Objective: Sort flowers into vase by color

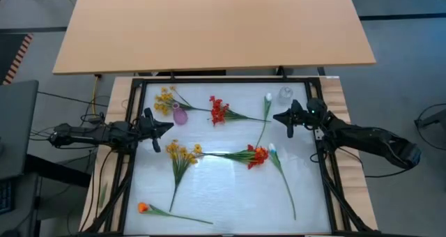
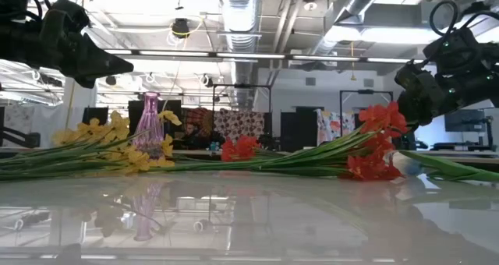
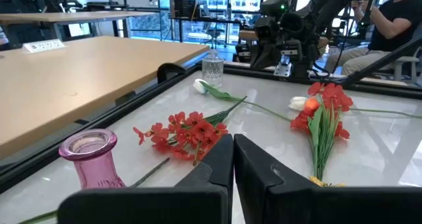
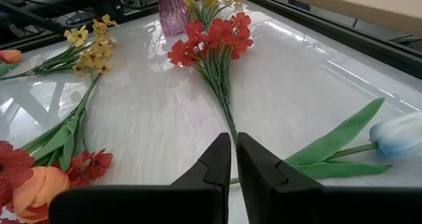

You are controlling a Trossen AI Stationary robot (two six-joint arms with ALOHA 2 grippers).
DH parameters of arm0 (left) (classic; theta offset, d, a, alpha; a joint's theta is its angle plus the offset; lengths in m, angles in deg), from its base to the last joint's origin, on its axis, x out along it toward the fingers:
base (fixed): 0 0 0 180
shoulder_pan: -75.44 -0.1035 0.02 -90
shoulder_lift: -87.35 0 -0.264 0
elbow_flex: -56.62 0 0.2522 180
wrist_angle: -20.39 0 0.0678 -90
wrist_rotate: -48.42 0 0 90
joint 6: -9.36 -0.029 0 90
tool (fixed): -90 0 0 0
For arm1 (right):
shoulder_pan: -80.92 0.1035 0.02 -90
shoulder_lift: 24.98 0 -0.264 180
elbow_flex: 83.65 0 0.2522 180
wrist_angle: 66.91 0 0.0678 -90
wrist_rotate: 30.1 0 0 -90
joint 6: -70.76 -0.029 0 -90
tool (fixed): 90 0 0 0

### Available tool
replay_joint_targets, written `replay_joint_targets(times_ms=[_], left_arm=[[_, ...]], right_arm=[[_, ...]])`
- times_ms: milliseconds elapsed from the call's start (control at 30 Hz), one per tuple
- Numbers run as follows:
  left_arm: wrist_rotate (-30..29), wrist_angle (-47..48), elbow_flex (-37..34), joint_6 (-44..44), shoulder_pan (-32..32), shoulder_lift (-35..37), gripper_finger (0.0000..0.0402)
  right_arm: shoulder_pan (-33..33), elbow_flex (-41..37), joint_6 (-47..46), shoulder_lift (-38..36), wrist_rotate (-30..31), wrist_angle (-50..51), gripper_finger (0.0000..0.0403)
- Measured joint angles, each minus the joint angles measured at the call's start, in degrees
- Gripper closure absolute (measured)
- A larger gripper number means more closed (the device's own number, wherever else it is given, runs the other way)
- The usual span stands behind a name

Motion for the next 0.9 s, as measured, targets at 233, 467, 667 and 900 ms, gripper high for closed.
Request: replay_joint_targets(times_ms=[233, 467, 667, 900], left_arm=[[0.0, 0.0, 0.0, 0.0, 0.0, 0.0, 0.0401], [0.0, 0.0, 0.0, 0.0, 0.0, 0.0, 0.0401], [0.0, 0.0, 0.0, 0.0, 0.0, 0.0, 0.0401], [0.1, 0.0, 0.0, 0.6, 0.0, 0.0, 0.0401]], right_arm=[[0.0, 0.0, 0.0, 0.0, 0.0, 0.0, 0.0348], [0.0, 0.0, 0.0, 0.0, 0.0, 0.0, 0.0348], [0.0, 0.0, 0.0, 0.0, 0.0, 0.0, 0.0348], [0.0, 0.0, 0.0, 0.0, 0.0, 0.0, 0.0348]])
